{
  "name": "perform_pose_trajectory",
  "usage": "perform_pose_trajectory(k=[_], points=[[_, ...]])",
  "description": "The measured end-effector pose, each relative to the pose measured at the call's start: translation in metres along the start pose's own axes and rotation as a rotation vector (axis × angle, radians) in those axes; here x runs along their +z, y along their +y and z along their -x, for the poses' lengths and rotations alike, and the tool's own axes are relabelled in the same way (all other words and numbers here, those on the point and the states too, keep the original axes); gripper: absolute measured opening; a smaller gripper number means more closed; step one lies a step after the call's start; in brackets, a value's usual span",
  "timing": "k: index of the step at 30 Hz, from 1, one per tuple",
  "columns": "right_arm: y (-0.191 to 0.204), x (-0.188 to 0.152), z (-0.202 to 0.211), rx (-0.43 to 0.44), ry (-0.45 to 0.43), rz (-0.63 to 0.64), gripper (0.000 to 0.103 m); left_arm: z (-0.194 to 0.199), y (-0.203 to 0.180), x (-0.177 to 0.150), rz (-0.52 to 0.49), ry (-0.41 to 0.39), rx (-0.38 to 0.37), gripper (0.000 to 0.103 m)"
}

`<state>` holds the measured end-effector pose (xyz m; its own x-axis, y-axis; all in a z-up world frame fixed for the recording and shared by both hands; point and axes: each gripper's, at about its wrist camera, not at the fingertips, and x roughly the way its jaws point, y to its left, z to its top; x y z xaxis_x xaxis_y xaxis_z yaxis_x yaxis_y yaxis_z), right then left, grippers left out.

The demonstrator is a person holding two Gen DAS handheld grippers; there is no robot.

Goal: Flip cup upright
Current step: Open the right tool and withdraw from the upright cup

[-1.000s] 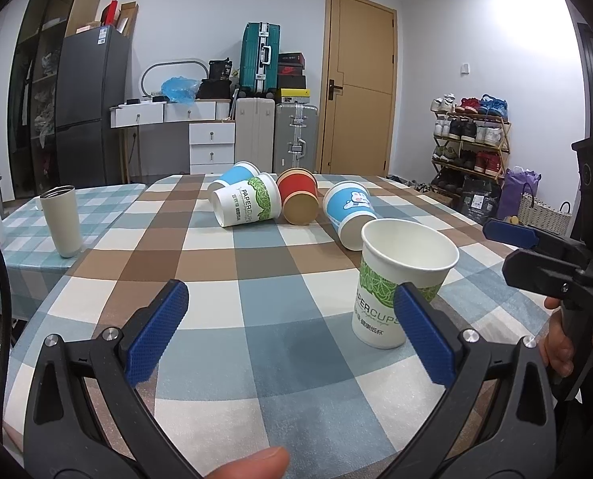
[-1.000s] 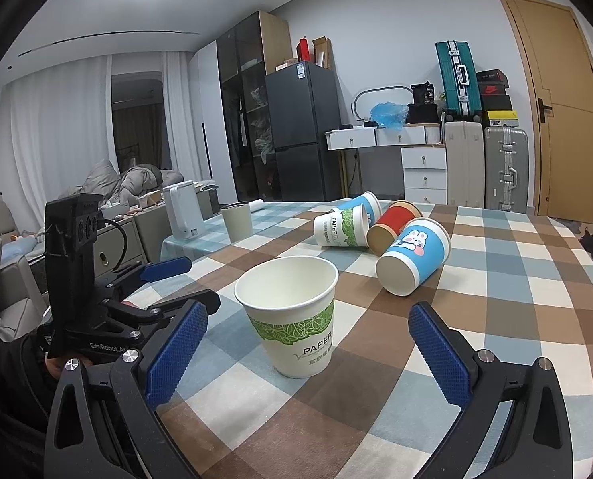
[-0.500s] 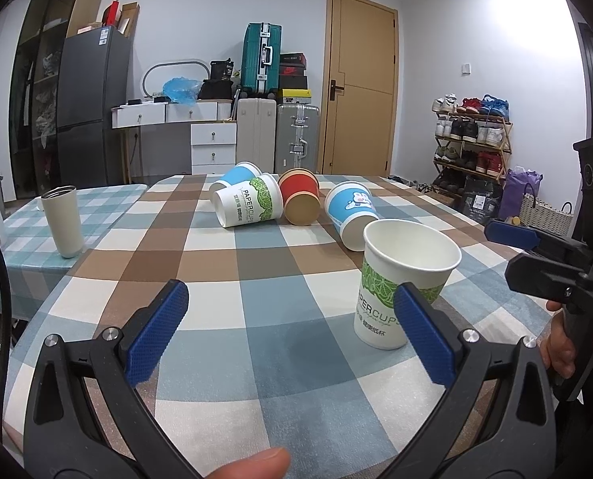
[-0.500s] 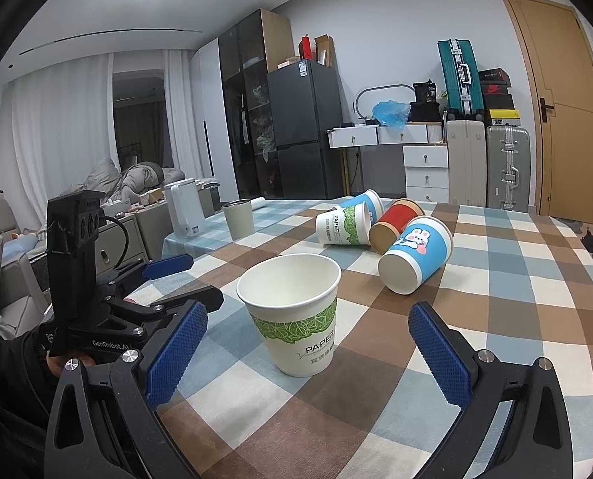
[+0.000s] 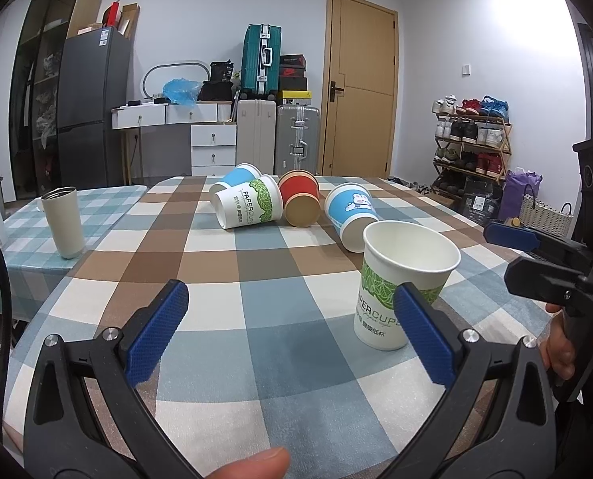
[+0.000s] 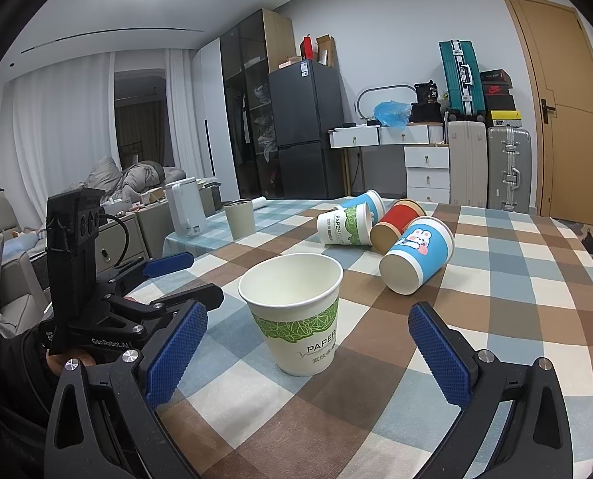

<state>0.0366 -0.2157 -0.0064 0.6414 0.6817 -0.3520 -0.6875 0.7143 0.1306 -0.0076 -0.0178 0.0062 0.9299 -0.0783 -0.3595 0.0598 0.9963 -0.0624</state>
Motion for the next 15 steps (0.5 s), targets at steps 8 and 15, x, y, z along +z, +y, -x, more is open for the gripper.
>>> perform_pose_trajectory(k=[8,15], points=[[0.0001,0.0001,0.0003,0.001,0.000,-0.001,0.103,-0.0015,0.0017,0.0007,0.002,-0.001,0.001,0.103],[-0.0001,0.0001,-0.0001,0.002,0.001,-0.001,0.103,-0.0011,0.0014,0.0003,0.003,-0.005,0.002,0.103]])
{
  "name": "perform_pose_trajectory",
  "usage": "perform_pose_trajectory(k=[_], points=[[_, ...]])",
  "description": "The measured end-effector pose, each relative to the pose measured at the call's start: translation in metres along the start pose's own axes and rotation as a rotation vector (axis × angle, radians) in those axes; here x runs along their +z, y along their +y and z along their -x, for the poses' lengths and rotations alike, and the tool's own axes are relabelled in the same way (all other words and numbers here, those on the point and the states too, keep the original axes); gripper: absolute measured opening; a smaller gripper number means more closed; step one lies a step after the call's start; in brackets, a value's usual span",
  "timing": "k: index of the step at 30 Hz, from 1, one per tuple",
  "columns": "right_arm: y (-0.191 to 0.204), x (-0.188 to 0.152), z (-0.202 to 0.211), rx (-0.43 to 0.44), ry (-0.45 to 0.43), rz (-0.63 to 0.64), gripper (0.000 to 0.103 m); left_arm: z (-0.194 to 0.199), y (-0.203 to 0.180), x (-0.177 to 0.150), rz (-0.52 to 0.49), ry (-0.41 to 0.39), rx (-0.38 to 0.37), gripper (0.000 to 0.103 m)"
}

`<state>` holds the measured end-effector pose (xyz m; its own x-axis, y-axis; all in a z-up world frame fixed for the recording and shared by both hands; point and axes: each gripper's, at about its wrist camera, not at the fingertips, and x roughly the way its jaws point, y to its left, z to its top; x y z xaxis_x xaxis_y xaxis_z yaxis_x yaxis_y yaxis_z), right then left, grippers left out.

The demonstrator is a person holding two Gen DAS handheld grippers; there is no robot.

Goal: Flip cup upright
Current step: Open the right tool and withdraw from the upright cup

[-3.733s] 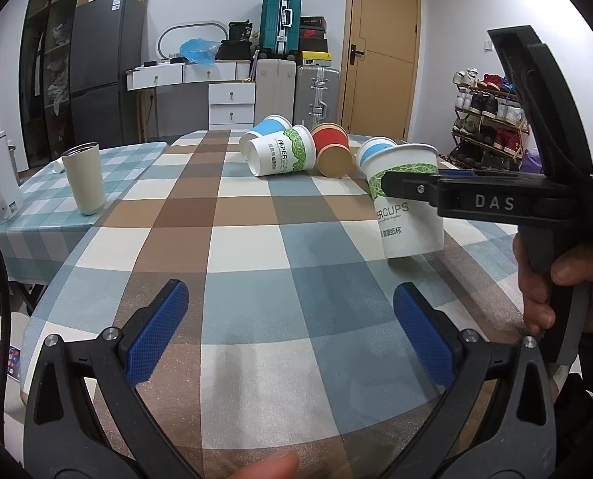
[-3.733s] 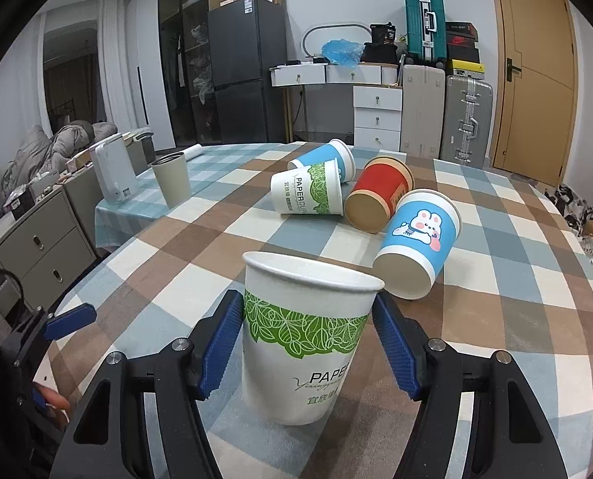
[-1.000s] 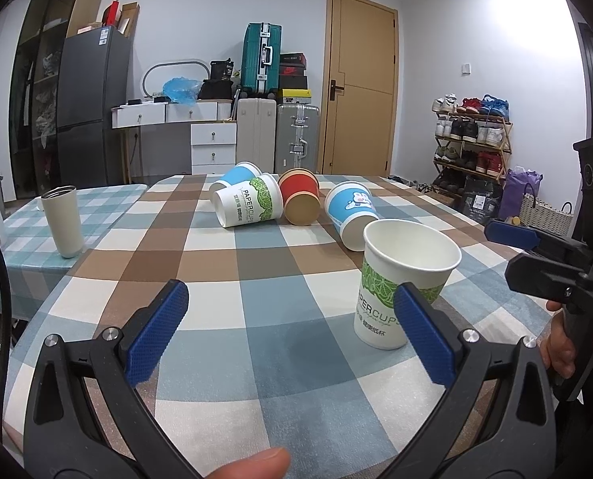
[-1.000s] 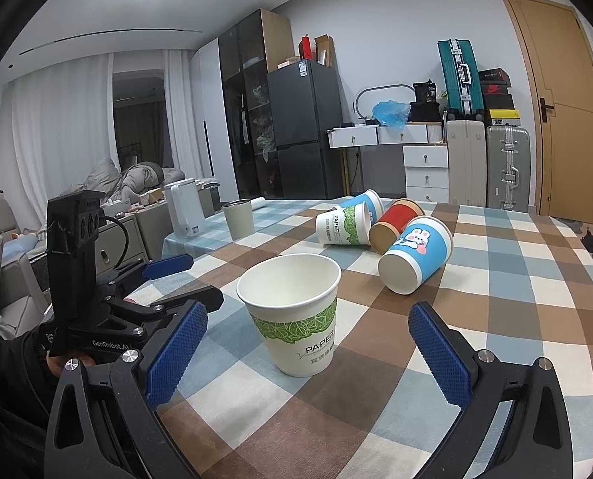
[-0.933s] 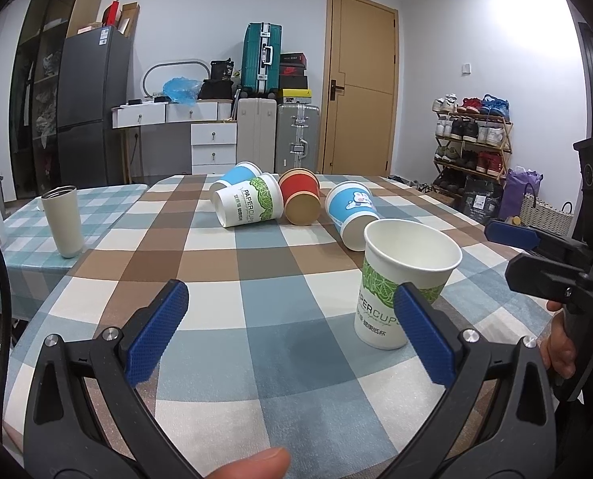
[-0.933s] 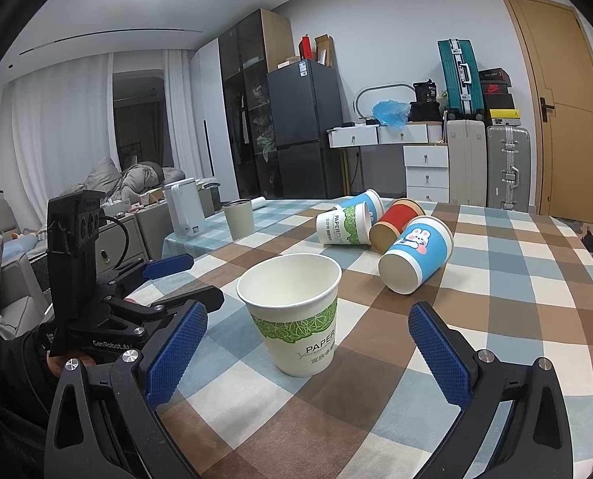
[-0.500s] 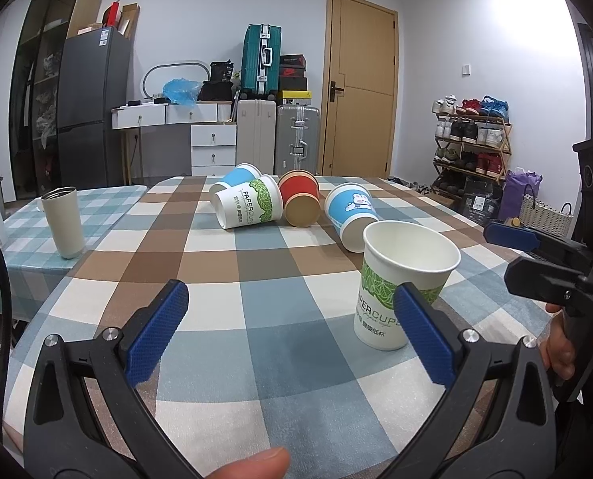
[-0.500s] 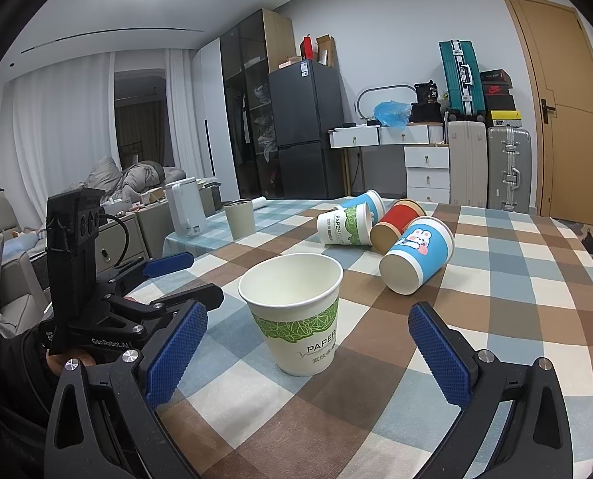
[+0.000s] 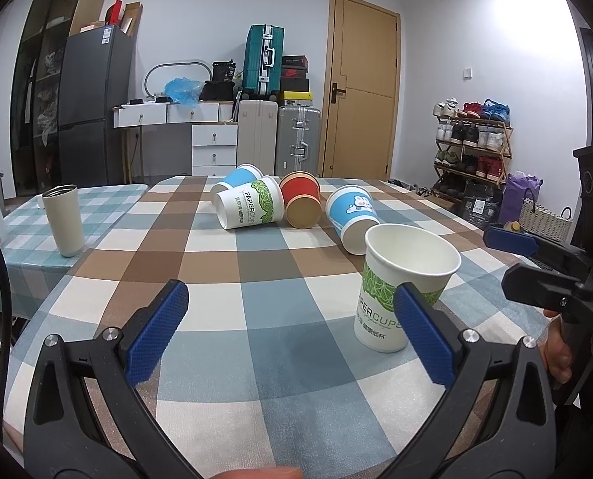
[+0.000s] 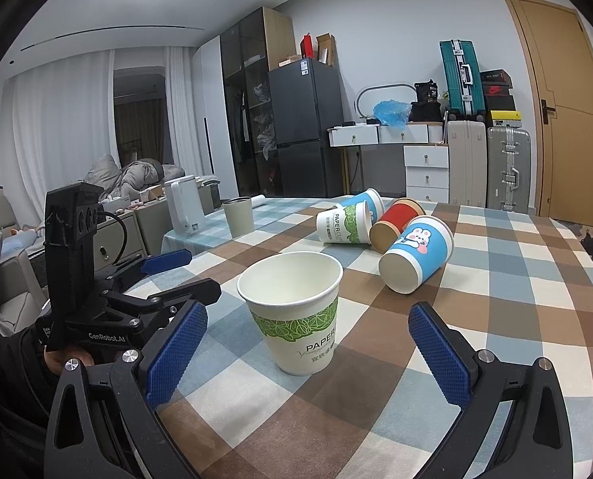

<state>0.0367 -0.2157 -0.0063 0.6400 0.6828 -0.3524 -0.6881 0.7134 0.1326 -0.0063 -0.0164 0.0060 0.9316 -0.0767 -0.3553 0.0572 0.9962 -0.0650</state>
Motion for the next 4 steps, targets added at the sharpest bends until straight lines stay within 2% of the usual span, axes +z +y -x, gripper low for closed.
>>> perform_pose_trajectory(k=[4], points=[[0.0006,0.0000,-0.0001,0.000,-0.001,0.000,0.103,0.0005,0.0006,0.0001,0.000,-0.001,0.002,0.103]])
